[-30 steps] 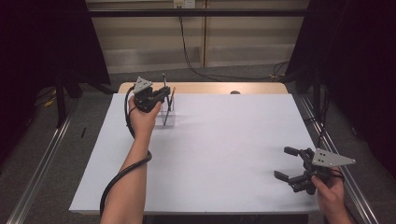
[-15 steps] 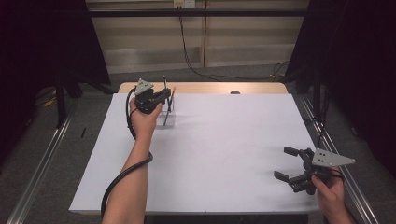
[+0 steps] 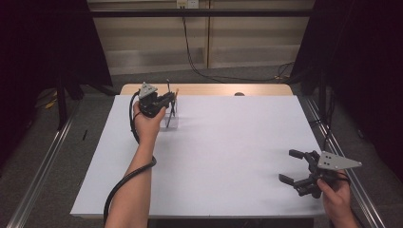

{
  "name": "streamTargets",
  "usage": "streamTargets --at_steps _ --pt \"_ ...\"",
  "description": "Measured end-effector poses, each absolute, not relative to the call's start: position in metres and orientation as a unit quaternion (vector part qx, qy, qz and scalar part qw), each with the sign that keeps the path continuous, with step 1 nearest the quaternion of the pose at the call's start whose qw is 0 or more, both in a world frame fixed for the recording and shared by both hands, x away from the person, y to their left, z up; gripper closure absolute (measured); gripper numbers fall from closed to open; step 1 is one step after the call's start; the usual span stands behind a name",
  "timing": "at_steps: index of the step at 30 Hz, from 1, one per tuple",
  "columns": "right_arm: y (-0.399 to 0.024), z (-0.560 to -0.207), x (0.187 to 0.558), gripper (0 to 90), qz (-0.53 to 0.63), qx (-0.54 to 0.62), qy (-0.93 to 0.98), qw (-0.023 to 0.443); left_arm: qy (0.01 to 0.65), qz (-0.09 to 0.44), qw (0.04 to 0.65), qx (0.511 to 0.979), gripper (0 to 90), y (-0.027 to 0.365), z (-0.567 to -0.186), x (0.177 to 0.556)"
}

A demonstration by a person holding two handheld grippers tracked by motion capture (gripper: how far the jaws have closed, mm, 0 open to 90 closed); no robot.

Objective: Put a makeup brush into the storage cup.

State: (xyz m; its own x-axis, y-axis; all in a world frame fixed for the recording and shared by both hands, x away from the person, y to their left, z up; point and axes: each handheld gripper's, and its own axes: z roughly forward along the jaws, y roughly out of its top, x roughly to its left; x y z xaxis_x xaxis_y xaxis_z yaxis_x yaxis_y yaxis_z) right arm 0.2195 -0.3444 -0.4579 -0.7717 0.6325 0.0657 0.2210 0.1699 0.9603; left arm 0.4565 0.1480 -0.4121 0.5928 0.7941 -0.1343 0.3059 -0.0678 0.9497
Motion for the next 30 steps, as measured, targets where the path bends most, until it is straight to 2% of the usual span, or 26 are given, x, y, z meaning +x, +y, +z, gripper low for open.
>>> streamTargets --at_steps 8,11,17,22,30 --pt "-0.345 -0.457 0.219 1.0 0.577 0.287 0.743 0.178 0.394 0.217 0.557 0.698 82.5 0.149 -0.413 0.455" --pt "-0.345 -0.457 0.219 1.0 0.577 0.287 0.743 0.179 0.397 0.213 0.557 0.698 78.0 0.150 -0.413 0.455" --pt "-0.344 -0.457 0.219 1.0 0.577 0.286 0.744 0.179 0.410 0.194 0.573 0.682 47.6 0.152 -0.412 0.454" --pt "-0.343 -0.457 0.220 1.0 0.576 0.285 0.745 0.178 0.411 0.192 0.579 0.677 32.8 0.154 -0.410 0.451" --pt "-0.342 -0.457 0.219 0.9 0.577 0.283 0.745 0.178 0.407 0.195 0.584 0.675 18.1 0.157 -0.410 0.446"
